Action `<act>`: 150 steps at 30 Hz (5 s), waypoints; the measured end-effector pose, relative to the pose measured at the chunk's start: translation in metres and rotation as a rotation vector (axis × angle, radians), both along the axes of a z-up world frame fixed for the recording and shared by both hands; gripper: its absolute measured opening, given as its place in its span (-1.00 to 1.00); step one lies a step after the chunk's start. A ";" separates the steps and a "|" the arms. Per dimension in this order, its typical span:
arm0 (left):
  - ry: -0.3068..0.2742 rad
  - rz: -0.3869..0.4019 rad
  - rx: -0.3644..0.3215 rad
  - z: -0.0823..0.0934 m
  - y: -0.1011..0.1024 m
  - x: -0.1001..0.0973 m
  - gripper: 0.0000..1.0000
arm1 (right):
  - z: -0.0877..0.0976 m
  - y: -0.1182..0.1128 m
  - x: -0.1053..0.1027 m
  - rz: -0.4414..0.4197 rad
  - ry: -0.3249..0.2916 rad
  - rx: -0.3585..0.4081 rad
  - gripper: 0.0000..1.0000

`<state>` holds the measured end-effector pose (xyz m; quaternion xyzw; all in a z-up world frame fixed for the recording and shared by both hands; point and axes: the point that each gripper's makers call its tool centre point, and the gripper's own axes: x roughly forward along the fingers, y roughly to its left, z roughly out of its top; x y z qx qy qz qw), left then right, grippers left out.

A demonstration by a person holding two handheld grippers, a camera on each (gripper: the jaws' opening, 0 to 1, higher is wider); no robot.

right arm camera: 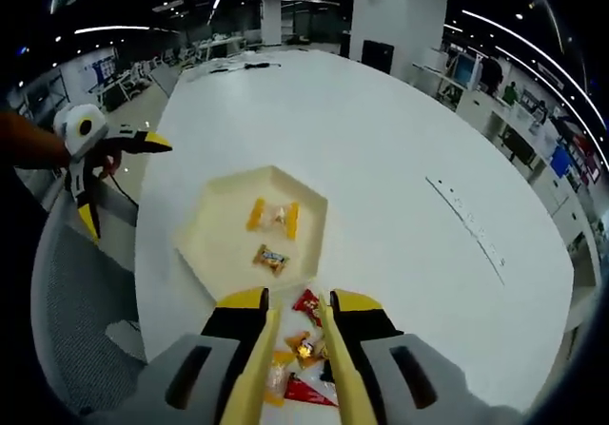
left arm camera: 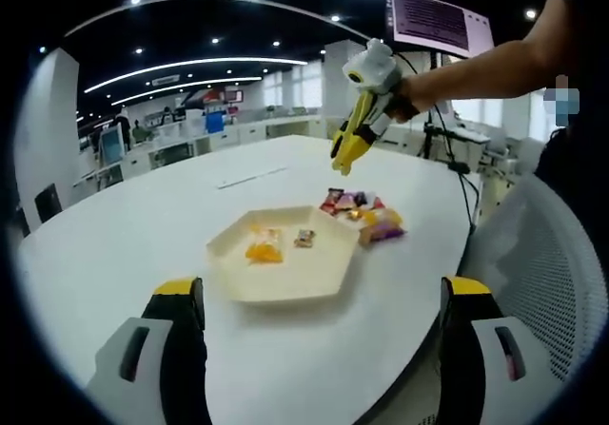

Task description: Place the target food into the container with the food tongs after gripping and lifting it, then release it inside without dropping or visibly crushing the food.

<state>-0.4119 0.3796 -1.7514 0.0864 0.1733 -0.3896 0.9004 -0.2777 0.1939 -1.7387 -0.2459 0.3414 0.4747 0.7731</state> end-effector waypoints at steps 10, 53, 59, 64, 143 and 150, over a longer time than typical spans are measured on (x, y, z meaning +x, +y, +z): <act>-0.009 0.010 0.003 0.001 0.002 0.003 0.99 | -0.010 0.005 0.002 0.128 -0.011 -0.006 -0.50; 0.038 0.061 -0.015 -0.004 0.008 0.009 0.99 | -0.093 0.012 0.022 0.276 0.024 -0.120 -0.49; 0.037 0.064 -0.018 -0.004 0.009 0.009 0.99 | -0.098 0.006 0.021 0.196 0.071 -0.125 -0.52; 0.037 0.060 -0.017 -0.004 0.009 0.009 0.99 | -0.097 0.006 0.021 0.149 0.070 -0.145 -0.58; 0.008 0.023 -0.012 0.001 0.004 0.006 0.99 | 0.017 0.071 0.033 -0.020 0.086 -0.062 -0.57; 0.009 0.024 -0.013 0.001 0.004 0.006 0.99 | 0.019 0.106 0.023 0.041 0.081 -0.055 -0.57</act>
